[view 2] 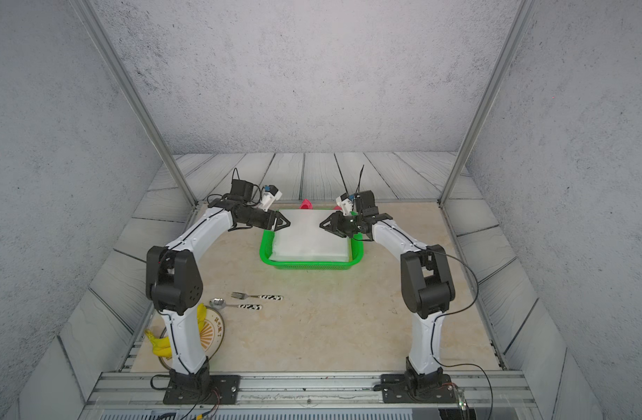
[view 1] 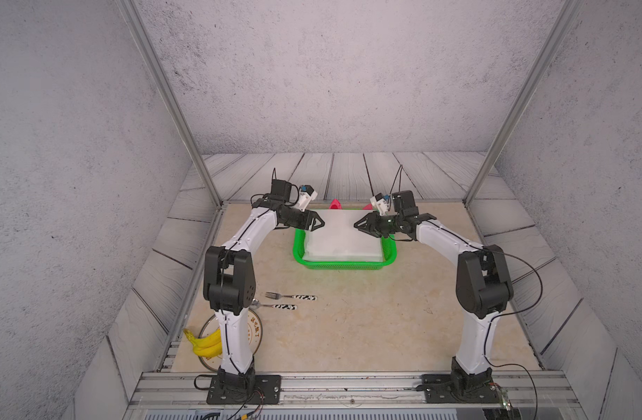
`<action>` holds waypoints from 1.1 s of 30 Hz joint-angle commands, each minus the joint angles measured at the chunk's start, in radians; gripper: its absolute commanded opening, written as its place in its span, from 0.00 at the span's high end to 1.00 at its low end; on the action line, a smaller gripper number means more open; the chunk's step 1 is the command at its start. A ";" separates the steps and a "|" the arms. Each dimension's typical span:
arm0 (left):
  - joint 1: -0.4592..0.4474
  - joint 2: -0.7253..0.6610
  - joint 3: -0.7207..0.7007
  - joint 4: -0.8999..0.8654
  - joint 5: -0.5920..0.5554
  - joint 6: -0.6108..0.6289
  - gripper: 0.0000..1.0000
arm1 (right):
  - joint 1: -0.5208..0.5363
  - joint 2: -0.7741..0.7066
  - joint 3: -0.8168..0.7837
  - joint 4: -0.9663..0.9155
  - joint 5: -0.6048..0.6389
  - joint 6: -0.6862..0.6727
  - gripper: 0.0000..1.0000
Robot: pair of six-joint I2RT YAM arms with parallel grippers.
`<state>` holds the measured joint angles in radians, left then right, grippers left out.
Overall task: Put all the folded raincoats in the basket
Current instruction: Place the raincoat in the basket.
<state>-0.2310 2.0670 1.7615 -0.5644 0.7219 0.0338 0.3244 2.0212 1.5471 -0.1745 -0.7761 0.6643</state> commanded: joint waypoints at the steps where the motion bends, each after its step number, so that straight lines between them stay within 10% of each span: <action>1: 0.010 0.057 -0.010 0.037 0.016 -0.033 0.49 | -0.014 0.077 0.034 0.027 -0.042 0.066 0.67; 16: 0.024 0.102 -0.004 -0.073 -0.108 0.035 0.49 | -0.048 0.079 -0.130 0.166 -0.052 0.132 0.64; 27: 0.046 -0.240 0.015 -0.362 -0.169 0.189 0.36 | -0.042 -0.322 -0.102 -0.301 0.273 -0.215 0.56; 30: 0.073 -0.371 -0.043 -0.364 -0.217 0.214 0.33 | -0.039 -0.475 -0.119 -0.388 0.411 -0.325 0.38; 33: 0.103 -0.523 -0.160 -0.296 -0.309 0.224 0.27 | -0.037 -0.662 -0.201 -0.394 0.532 -0.385 0.00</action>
<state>-0.1558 1.6161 1.6859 -0.8478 0.5083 0.2192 0.2821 1.4887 1.4010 -0.4629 -0.4271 0.4099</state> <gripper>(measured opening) 0.729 0.944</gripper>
